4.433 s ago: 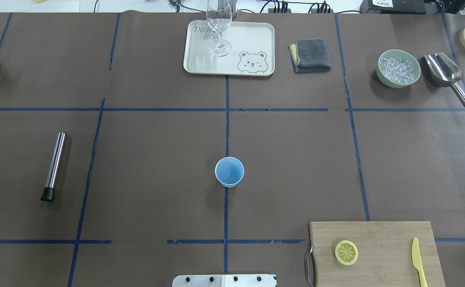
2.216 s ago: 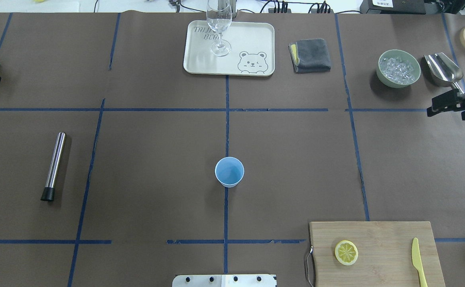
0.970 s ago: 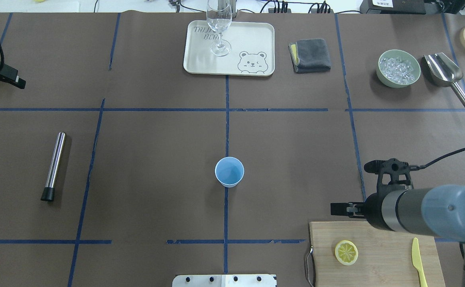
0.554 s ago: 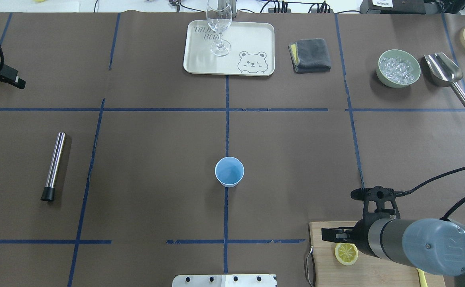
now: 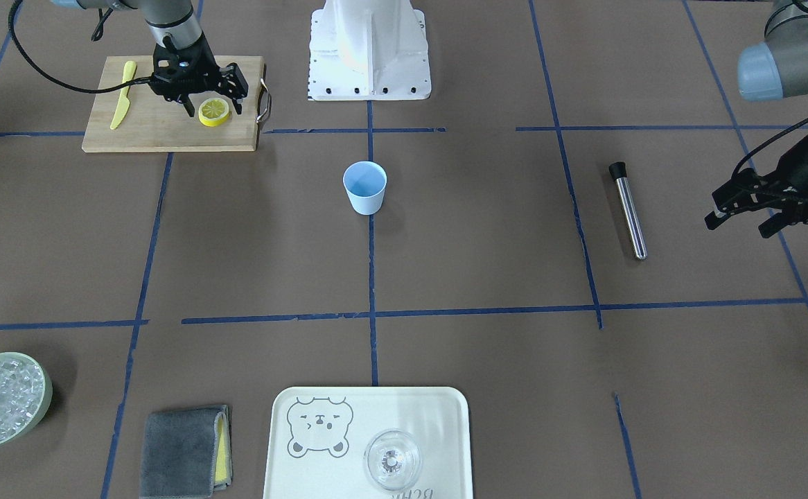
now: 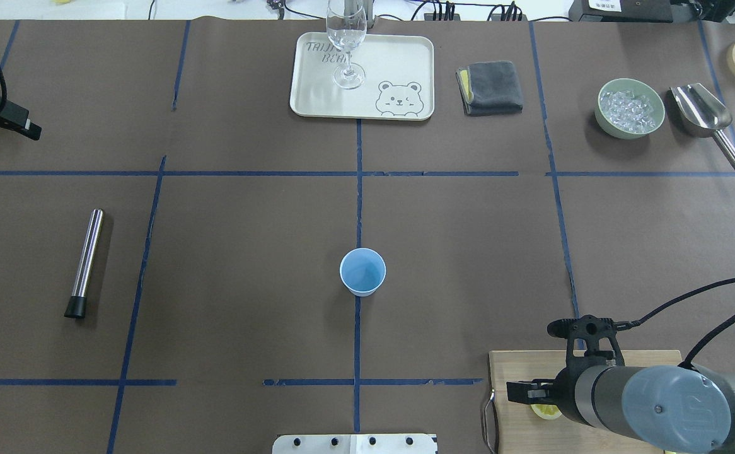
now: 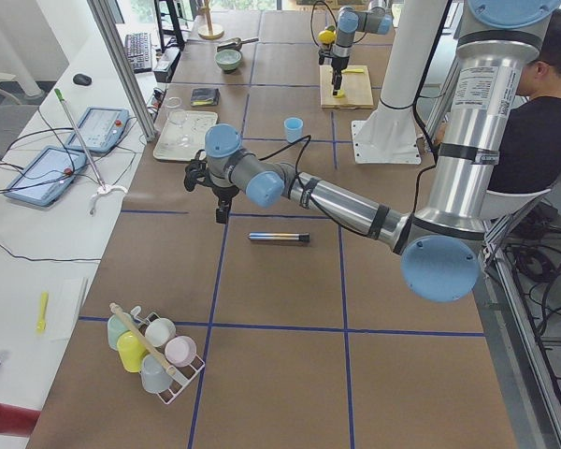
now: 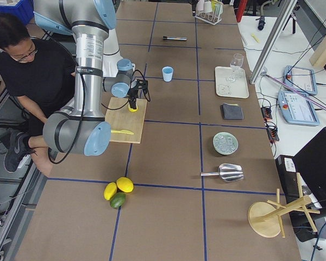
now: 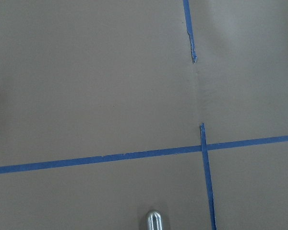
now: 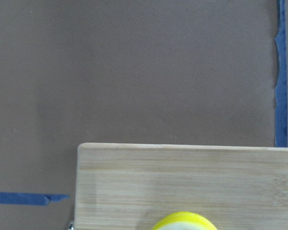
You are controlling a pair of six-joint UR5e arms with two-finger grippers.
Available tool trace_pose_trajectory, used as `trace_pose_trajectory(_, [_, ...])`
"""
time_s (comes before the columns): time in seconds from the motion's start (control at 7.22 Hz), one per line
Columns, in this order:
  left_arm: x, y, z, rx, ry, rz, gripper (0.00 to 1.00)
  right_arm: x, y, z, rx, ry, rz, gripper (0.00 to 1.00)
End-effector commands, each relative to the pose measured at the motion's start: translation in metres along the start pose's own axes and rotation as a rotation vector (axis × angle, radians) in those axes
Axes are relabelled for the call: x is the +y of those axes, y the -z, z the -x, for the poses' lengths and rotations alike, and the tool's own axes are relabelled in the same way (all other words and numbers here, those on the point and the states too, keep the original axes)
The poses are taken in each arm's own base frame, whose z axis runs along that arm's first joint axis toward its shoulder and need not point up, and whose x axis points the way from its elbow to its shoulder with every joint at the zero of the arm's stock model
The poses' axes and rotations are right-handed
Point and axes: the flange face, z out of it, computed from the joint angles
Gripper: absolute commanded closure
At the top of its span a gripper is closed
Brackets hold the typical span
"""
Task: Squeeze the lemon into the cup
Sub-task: 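Move the right gripper down to the lemon slice on the cutting board, then close the right gripper on the lemon slice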
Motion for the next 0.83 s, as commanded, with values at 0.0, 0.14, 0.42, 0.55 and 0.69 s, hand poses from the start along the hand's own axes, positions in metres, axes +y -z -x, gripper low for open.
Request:
trace_pose_trajectory(0.0, [-0.0001,0.0003,-0.0005,0.001,-0.001,-0.001,0.00,0.0101,-0.0130,-0.0039,0.030,0.015,0.018,0.00])
trace_pose_trajectory(0.14, [-0.0001,0.0002,-0.0003,0.000,-0.001,0.000,0.00,0.0125,-0.0156,-0.0045,0.034,0.018,0.025,0.00])
trace_pose_trajectory(0.42, [-0.0007,0.0001,-0.0006,0.001,-0.002,-0.001,0.00,0.0156,-0.0168,-0.0041,0.035,0.022,0.034,0.00])
trace_pose_trajectory(0.55, [-0.0007,0.0001,-0.0006,0.001,-0.002,-0.001,0.00,0.0166,-0.0177,-0.0043,0.036,0.023,0.038,0.00])
trace_pose_trajectory(0.69, [-0.0008,-0.0004,0.0000,0.000,-0.001,0.000,0.00,0.0168,-0.0182,-0.0039,0.036,0.023,0.040,0.00])
